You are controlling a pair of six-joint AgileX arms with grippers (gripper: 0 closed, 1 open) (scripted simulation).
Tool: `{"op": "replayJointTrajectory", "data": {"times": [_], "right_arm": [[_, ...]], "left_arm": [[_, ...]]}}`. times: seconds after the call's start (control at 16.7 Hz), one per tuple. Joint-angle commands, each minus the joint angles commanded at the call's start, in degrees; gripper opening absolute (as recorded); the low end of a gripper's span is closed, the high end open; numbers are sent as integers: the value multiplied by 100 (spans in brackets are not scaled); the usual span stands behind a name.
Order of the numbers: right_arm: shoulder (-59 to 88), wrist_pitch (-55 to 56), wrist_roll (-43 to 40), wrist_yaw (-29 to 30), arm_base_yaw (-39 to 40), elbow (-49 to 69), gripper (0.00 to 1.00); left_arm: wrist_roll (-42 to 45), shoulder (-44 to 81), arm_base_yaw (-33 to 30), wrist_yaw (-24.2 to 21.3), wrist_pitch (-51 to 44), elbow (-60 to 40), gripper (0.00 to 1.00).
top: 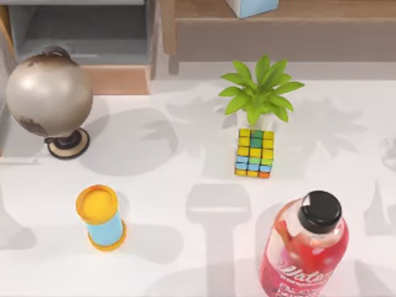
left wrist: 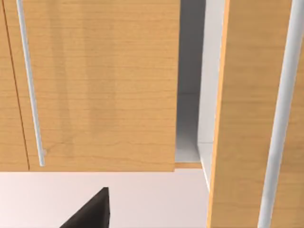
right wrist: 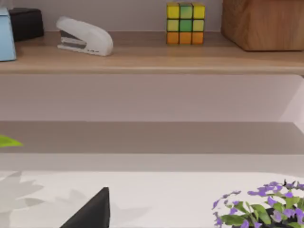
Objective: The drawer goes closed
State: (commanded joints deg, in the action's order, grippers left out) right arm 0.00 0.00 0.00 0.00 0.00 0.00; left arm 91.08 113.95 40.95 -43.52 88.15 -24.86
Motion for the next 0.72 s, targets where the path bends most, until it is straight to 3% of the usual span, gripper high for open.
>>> {"op": "replayJointTrajectory", "data": {"times": [0.6,0.72], "right_arm": [[0,0,0,0,0,0,100],[0,0,0,0,0,0,100]], "left_arm": [[0,191,-320,332,-250,-469,100],[0,191,-320,332,-250,-469,85]]}}
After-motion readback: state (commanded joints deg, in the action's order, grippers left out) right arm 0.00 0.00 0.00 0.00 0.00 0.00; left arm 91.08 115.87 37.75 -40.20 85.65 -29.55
